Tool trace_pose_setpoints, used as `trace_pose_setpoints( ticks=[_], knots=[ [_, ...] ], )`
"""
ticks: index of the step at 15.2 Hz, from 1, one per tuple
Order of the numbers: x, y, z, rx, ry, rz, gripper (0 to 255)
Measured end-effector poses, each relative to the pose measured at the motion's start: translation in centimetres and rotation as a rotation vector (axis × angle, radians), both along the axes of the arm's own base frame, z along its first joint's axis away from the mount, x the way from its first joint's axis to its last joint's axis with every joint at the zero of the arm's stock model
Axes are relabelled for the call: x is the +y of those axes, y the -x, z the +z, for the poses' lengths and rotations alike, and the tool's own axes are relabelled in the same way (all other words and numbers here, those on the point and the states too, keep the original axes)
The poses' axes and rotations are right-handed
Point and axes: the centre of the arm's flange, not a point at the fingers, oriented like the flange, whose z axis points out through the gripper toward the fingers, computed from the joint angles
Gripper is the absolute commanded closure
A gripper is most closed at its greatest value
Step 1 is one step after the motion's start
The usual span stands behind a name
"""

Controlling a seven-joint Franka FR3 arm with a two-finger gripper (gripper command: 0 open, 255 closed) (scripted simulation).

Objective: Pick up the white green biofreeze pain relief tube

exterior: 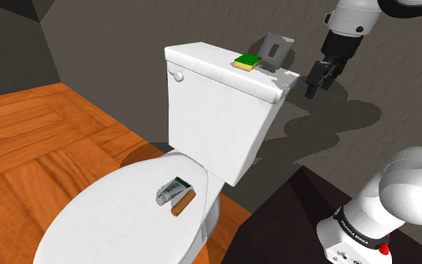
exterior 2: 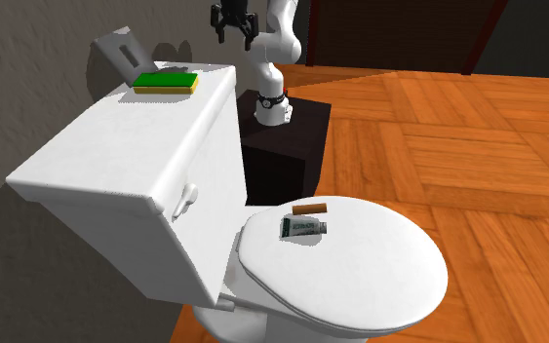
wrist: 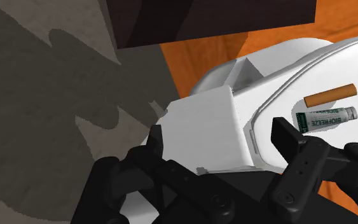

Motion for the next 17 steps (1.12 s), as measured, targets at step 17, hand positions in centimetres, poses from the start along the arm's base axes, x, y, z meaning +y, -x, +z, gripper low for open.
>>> trace_pose_setpoints(
  ticks=[17],
  knots=[
    [12.7, -4.6, -14.3, 0.032, -0.017, -0.36, 0]
  ],
)
